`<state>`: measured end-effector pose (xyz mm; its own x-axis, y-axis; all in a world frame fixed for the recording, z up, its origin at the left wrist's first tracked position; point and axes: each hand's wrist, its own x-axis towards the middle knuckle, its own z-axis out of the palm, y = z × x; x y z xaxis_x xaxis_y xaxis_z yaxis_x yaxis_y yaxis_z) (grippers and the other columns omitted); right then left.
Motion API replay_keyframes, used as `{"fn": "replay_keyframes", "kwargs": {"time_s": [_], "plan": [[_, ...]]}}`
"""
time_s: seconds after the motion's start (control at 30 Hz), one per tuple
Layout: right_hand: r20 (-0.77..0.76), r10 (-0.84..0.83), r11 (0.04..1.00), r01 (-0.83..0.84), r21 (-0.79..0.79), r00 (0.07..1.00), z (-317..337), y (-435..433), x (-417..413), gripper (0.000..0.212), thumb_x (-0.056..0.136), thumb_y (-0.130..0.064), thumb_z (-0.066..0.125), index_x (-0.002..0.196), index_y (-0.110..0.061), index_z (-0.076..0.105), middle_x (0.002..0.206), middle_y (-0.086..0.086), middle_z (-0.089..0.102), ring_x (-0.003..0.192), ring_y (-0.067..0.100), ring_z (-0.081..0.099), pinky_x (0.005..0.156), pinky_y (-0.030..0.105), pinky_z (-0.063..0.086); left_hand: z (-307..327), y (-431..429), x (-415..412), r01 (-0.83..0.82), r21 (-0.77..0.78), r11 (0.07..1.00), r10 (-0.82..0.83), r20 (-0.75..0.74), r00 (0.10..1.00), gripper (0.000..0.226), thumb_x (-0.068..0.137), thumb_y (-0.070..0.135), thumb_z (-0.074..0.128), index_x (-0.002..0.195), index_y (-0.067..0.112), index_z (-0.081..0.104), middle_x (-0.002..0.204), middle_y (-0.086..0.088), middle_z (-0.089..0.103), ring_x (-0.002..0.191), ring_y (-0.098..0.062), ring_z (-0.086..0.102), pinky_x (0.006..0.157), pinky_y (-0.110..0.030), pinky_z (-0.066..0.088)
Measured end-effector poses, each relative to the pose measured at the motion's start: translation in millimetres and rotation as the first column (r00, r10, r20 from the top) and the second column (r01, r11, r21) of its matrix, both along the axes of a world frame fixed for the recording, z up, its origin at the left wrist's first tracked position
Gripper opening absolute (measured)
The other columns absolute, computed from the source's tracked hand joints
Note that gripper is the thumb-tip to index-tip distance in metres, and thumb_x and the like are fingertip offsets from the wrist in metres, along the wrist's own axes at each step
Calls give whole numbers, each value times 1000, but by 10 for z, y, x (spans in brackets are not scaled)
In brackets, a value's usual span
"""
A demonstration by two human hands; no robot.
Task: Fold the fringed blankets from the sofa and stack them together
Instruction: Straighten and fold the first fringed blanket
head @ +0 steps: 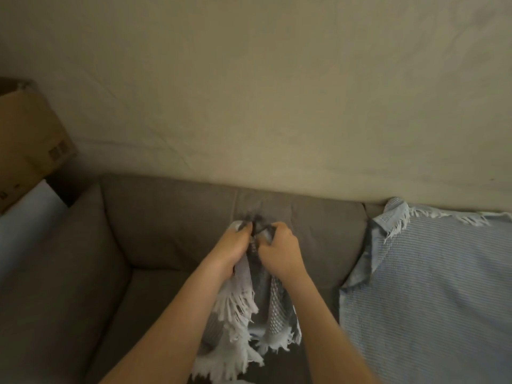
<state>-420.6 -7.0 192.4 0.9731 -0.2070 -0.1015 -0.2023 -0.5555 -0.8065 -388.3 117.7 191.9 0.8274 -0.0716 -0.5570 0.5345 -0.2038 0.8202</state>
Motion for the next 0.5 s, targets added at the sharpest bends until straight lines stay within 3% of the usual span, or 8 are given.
{"fn": "replay_keyframes", "kwargs": {"time_s": [0.07,0.13,0.2,0.3,0.4,0.5], "plan": [[58,97,995,-95,-37,994,3,24,-73,27,90,-4,57,113,-12,70,106,4,75,101,25,70,82,30,53,-92,-23,18,-46,-37,998,43,-64,997,53,92,70,55,110,25,75,125,-9,73,115,-28,69,109,-48,52],[131,201,977,-188,-101,971,-42,48,-130,27,84,-2,53,104,-16,66,93,-1,73,89,25,69,77,42,55,-126,-40,6,-76,-117,990,64,-107,992,58,84,72,64,115,26,79,123,-8,76,116,-27,70,111,-48,51],[195,260,963,-237,-131,946,-71,44,-161,26,84,-4,53,105,-19,52,81,-5,64,74,25,62,63,45,49,-166,-40,8,-77,-159,984,52,-154,987,46,88,61,69,108,22,82,114,-12,79,112,-29,73,108,-47,53],[257,273,962,-263,-73,927,-92,-31,-136,29,91,-7,62,105,-21,40,66,-8,49,55,11,48,52,33,33,-239,-65,19,-158,-175,972,124,-193,973,29,95,32,64,105,9,78,116,-24,76,109,-37,74,99,-48,57],[306,187,980,-197,1,934,-87,-51,-118,31,93,-15,70,107,-21,44,66,-5,57,54,13,53,47,29,35,-258,-115,71,-312,-157,937,286,-169,943,30,96,24,64,109,1,75,101,-24,78,93,-38,76,80,-43,62],[332,125,988,-147,43,935,-116,-34,-167,33,94,-13,72,117,-22,50,86,-9,68,71,7,65,56,19,47,-201,-123,143,-396,-173,902,382,-107,918,32,96,22,65,116,-2,70,94,-22,77,84,-37,76,69,-38,59]]}}
